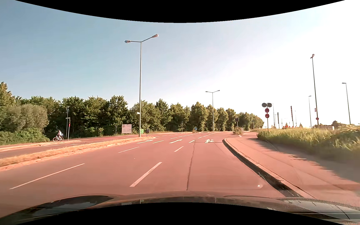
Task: Follow the waypoints while adhering to traffic rules and regulations
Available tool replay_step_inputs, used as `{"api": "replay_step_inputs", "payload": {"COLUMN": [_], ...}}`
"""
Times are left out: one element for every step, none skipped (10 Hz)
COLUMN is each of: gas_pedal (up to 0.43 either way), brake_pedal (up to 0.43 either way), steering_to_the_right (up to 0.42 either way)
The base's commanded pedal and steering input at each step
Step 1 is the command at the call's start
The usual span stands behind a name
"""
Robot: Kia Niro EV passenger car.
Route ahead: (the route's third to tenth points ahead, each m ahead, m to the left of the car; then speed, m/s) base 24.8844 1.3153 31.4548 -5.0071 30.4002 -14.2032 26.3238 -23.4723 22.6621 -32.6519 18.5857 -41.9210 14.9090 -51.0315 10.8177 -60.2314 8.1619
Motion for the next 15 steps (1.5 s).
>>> {"api": "replay_step_inputs", "payload": {"gas_pedal": [0.000, 0.000, 0.000, 0.000, 0.000, 0.000, 0.000, 0.000, 0.000, 0.000, 0.000, 0.000, 0.000, 0.000, 0.000], "brake_pedal": [0.012, 0.012, 0.012, 0.006, 0.012, 0.012, 0.012, 0.012, 0.012, 0.012, 0.006, 0.012, 0.012, 0.012, 0.012], "steering_to_the_right": [0.031, 0.031, 0.031, 0.031, 0.030, 0.028, 0.026, 0.025, 0.025, 0.026, 0.031, 0.033, 0.033, 0.033, 0.034]}}
